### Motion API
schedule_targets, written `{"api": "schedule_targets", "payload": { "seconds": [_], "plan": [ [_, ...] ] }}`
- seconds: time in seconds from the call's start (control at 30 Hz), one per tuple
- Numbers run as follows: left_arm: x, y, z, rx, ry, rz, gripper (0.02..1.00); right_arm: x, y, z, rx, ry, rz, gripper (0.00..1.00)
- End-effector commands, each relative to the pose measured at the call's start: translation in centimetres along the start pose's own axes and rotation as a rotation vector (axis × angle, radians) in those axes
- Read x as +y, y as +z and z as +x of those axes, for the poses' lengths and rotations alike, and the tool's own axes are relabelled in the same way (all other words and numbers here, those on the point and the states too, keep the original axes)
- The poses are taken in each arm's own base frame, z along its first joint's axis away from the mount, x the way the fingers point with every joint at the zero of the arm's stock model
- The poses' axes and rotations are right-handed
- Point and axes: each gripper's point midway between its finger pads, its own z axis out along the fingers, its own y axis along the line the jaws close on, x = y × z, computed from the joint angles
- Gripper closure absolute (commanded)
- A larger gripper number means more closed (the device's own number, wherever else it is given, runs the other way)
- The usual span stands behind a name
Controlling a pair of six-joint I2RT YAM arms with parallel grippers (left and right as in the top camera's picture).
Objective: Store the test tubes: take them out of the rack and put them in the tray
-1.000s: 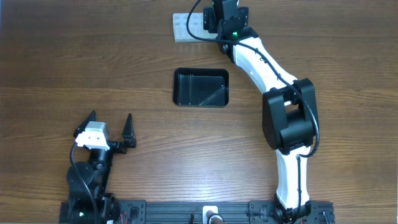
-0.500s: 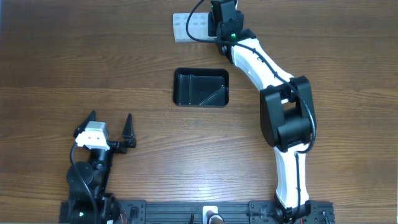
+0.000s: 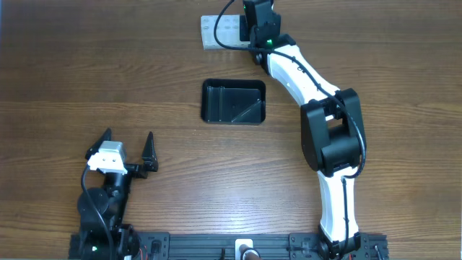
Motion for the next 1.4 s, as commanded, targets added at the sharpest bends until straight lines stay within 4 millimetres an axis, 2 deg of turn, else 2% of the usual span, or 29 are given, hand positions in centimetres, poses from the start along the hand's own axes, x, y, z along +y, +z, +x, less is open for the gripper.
{"api": "schedule_targets", "payload": {
  "seconds": [0.03, 0.23, 0.37, 0.53, 0.57, 0.6, 0.67, 0.73, 0.77, 0.83, 0.97, 1.07, 1.1, 1.2, 1.33, 1.4],
  "plan": [
    [-0.2, 0.0, 0.2, 0.002, -0.014, 0.014, 0.020, 1.1, 0.0, 0.1, -0.008, -0.003, -0.020, 0.875],
    [-0.2, 0.0, 0.2, 0.002, -0.014, 0.014, 0.018, 1.3, -0.9, -1.4, -0.038, 0.004, -0.028, 0.886],
    [-0.2, 0.0, 0.2, 0.002, -0.014, 0.014, 0.018, 1.1, -3.6, -4.9, -0.107, 0.024, -0.035, 0.888],
    [-0.2, 0.0, 0.2, 0.002, -0.014, 0.014, 0.018, 0.6, -9.0, -10.5, -0.224, 0.025, -0.050, 0.888],
    [-0.2, 0.0, 0.2, 0.002, -0.014, 0.014, 0.018, 0.4, -10.5, -11.6, -0.248, 0.032, -0.050, 0.888],
    [-0.2, 0.0, 0.2, 0.002, -0.014, 0.014, 0.018, 0.0, -13.5, -13.5, -0.290, 0.044, -0.035, 0.897],
    [-0.2, 0.0, 0.2, 0.002, -0.014, 0.014, 0.020, -0.3, -16.3, -14.8, -0.316, 0.051, -0.017, 0.904],
    [-0.2, 0.0, 0.2, 0.002, -0.014, 0.014, 0.018, -0.2, -18.5, -15.1, -0.313, 0.044, -0.016, 0.908],
    [-0.2, 0.0, 0.2, 0.002, -0.014, 0.014, 0.020, 0.2, -19.8, -14.8, -0.295, 0.032, -0.026, 0.908],
    [-0.2, 0.0, 0.2, 0.002, -0.014, 0.014, 0.018, 0.8, -21.0, -13.7, -0.248, 0.038, -0.041, 0.912],
    [-0.2, 0.0, 0.2, 0.002, -0.014, 0.014, 0.018, 2.3, -21.3, -9.0, -0.068, 0.077, -0.064, 0.915],
    [-0.2, 0.0, 0.2, 0.002, -0.014, 0.014, 0.018, 3.6, -20.3, -4.3, 0.110, 0.095, -0.099, 0.912],
    [-0.2, 0.0, 0.2, 0.002, -0.014, 0.014, 0.020, 4.1, -19.3, -0.9, 0.235, 0.117, -0.103, 0.912],
    [-0.2, 0.0, 0.2, 0.002, -0.014, 0.014, 0.018, 4.2, -17.6, 3.6, 0.389, 0.153, -0.067, 0.912],
    [-0.2, 0.0, 0.2, 0.002, -0.014, 0.014, 0.018, 4.9, -14.9, 8.1, 0.516, 0.152, -0.033, 0.915],
    [-0.2, 0.0, 0.2, 0.002, -0.014, 0.014, 0.018, 5.1, -13.9, 9.7, 0.551, 0.145, -0.017, 0.915]
  ]
}}
